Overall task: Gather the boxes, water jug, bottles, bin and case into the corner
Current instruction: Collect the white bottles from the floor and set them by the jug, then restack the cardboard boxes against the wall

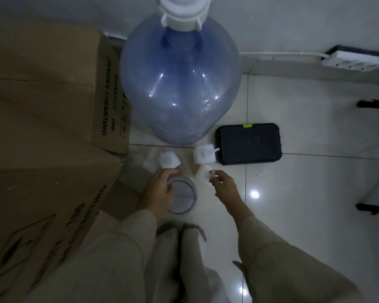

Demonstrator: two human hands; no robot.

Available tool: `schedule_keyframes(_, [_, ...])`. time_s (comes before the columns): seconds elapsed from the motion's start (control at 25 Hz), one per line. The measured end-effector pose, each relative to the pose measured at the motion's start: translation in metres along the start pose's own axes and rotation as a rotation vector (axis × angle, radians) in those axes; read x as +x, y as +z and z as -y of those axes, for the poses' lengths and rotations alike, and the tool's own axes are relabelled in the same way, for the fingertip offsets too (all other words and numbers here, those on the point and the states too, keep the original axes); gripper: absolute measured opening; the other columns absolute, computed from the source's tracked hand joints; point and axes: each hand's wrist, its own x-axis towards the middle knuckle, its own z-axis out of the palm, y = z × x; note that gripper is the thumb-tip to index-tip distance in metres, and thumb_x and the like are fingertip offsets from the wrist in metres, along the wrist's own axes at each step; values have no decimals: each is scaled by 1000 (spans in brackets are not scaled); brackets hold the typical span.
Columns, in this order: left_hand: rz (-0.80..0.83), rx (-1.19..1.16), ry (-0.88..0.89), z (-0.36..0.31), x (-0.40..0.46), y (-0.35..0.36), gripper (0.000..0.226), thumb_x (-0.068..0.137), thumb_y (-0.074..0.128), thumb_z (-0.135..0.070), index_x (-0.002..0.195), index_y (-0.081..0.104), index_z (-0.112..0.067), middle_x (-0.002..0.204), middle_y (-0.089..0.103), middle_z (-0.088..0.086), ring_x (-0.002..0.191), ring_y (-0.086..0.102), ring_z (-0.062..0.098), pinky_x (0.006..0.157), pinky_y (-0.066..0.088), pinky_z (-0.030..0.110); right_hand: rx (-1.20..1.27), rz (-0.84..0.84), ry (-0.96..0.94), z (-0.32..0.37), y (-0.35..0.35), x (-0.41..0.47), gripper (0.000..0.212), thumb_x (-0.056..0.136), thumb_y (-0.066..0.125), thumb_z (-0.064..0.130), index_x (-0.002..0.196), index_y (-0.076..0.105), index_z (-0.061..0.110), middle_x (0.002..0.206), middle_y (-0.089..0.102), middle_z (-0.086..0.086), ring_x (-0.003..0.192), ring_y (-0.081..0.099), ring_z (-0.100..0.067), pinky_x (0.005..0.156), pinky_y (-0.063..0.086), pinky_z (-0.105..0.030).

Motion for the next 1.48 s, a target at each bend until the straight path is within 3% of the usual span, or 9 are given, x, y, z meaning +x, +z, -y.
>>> schedule_keyframes(0.12, [-94,-58,33,-18,-22,-18,37,85,46,-2,119,53,-13,123,51,6,116,48,21,98,37,28,18,28,119,24,-7,-19,45,93,45,19,137,36,14,121,48,-10,112,47,-28,98,41,-43])
schedule_keyframes(0.24, [-230,-135,45,-55,-60,-44,37,86,45,1,117,54,-17,122,53,4,112,50,16,98,40,28,50,63,34,64,-5,-66,49,92,45,17,140,31,13,122,50,-14,102,45,-20,87,41,-33])
schedule_keyframes(0.68, [-604,-206,317,-177,-229,-201,57,68,30,6,117,51,-12,123,49,0,117,40,-14,99,25,0,130,386,-284,207,49,-284,20,90,43,32,107,51,25,107,60,3,107,54,-18,101,44,-41])
schedule_keyframes(0.8, [-732,-145,178,-153,-264,-241,55,67,31,0,118,52,-1,127,47,9,122,39,-2,98,20,-2,108,451,-294,211,83,-327,22,85,48,47,102,45,34,93,54,12,91,55,-12,87,47,-32])
schedule_keyframes(0.92, [-768,-5,-121,-105,-291,-272,62,72,34,-26,128,46,-2,140,38,20,132,31,35,111,21,26,8,475,-356,206,117,-352,64,76,57,57,123,45,15,113,58,-5,104,56,-20,90,45,-30])
schedule_keyframes(1.08, [-743,-149,-637,-49,-303,-302,58,92,43,-29,144,20,-18,156,4,12,143,5,34,115,10,48,-75,381,-159,194,157,-358,73,78,51,65,133,34,21,129,52,-7,115,54,-29,97,47,-41])
schedule_keyframes(1.16, [-694,-320,-553,-30,-298,-309,63,89,53,-23,144,21,-17,152,9,17,137,20,37,114,21,44,-55,177,-218,182,168,-347,73,63,44,82,119,36,35,113,60,-8,100,61,-30,87,52,-50])
schedule_keyframes(1.24, [-658,-315,-442,-20,-290,-315,60,87,58,-18,141,31,-14,144,19,22,131,30,39,111,28,39,89,105,-309,199,173,-351,58,75,53,61,124,26,50,129,52,-3,105,58,-26,94,48,-51])
schedule_keyframes(1.48, [-464,-150,-54,-9,-246,-346,64,88,54,-9,143,24,-20,154,11,8,141,18,28,115,23,37,217,56,-717,281,171,-296,80,80,67,26,143,17,28,151,19,8,139,23,-11,112,26,-33])
